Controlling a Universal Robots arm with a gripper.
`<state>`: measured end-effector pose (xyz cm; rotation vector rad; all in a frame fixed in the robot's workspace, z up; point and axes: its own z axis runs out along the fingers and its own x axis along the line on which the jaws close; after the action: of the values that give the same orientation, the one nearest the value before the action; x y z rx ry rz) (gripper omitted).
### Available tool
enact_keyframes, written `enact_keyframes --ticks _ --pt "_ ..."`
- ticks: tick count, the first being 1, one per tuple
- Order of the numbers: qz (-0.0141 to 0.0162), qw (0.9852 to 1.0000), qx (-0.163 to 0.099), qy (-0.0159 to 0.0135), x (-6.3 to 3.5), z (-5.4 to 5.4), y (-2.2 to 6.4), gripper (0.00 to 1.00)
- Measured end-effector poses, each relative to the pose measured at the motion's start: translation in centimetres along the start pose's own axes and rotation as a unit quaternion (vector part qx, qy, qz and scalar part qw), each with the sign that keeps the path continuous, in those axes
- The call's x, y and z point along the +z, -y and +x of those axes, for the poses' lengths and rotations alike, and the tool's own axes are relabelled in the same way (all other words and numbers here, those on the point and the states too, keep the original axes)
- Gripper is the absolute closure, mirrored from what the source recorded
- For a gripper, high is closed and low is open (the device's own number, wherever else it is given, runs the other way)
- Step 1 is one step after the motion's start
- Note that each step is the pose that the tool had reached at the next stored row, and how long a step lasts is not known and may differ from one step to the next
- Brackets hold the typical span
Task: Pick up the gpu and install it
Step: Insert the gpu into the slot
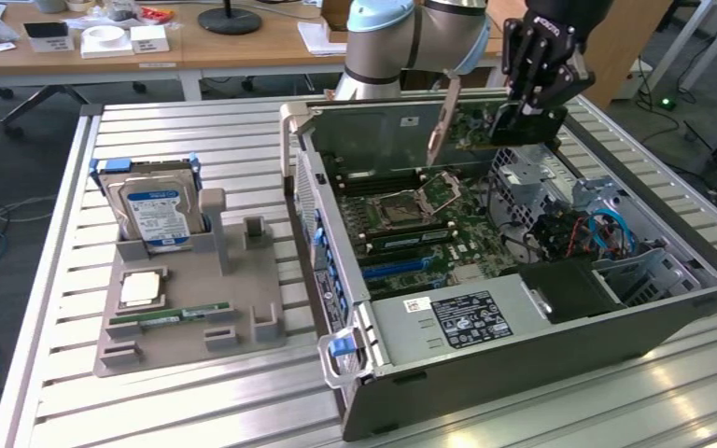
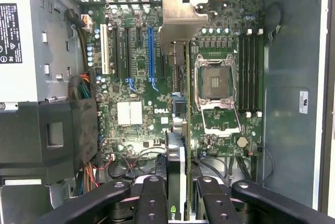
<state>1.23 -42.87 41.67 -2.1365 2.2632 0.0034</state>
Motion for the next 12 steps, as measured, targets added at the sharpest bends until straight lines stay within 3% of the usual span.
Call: enact_keyframes --ticks 12 --pt "0.0 1.0 0.0 0.0 0.11 0.01 -0.35 0.73"
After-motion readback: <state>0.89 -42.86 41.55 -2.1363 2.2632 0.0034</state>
